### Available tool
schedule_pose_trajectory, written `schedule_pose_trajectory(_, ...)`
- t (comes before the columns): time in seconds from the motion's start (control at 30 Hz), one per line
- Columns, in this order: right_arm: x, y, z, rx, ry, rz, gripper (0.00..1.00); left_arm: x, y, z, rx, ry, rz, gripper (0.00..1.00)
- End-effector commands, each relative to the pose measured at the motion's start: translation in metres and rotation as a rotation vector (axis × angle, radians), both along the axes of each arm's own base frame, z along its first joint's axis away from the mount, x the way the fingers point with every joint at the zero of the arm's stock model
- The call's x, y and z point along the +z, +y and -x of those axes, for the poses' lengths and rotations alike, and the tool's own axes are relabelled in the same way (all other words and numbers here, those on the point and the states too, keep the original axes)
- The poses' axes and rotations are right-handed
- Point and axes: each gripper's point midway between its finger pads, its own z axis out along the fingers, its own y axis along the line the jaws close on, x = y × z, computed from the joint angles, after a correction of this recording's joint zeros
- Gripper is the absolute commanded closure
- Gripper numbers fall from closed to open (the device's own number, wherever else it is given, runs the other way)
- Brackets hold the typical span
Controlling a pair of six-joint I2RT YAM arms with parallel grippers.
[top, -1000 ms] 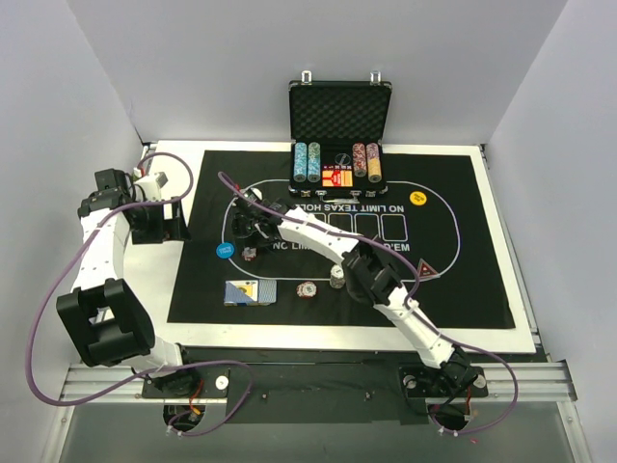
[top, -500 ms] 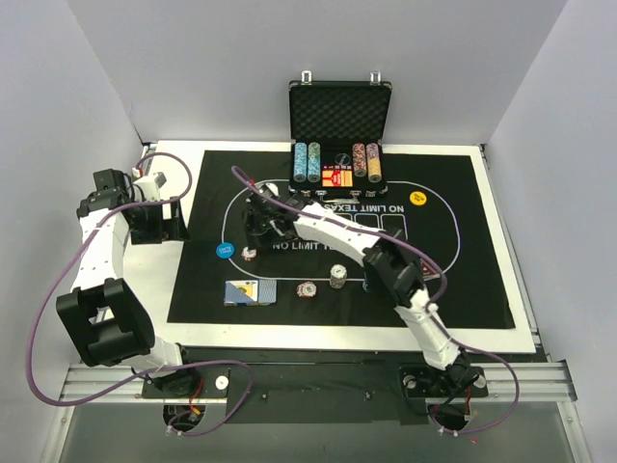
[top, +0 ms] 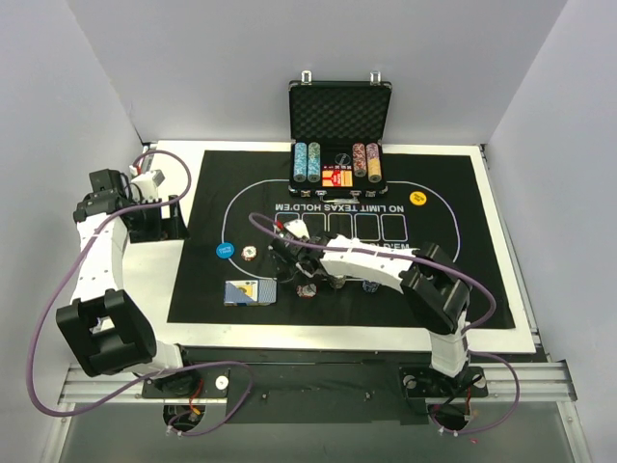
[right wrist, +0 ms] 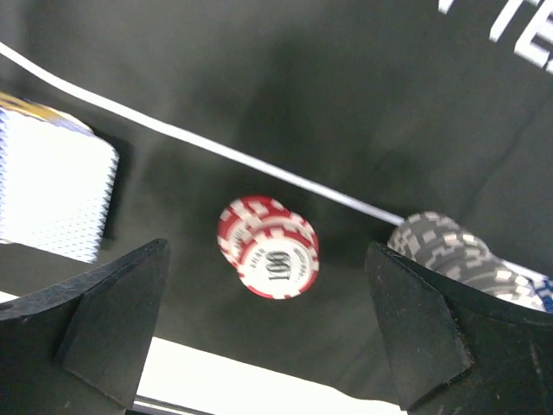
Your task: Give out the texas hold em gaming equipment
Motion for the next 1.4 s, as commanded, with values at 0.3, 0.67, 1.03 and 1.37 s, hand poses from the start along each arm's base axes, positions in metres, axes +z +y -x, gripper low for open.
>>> schedule_pose_trajectory(0.3,-0.027,-0.018,0.011,-0.057,-0.003,0.057,0.11,0.025,-0.003,0.005,-0.015,-0.081,-0.009,0.03)
schedule_pose_trajectory(0.67,-0.042,-0.010,0.021,-0.045,0.064,0.025,0.35,0.025,-0.001,0.004,-0.014,-0.082,-0.019,0.03)
schedule_pose_trajectory(1.03,-0.044,-0.008,0.026,-0.039,0.077,0.028,0.60,0.026,-0.001,0.004,-0.014,-0.085,-0.020,0.03)
schedule_pose_trajectory(1.37,-0.029,-0.008,0.024,-0.029,0.057,0.032,0.60,0.019,-0.002,0.007,-0.017,-0.077,-0.015,0.03)
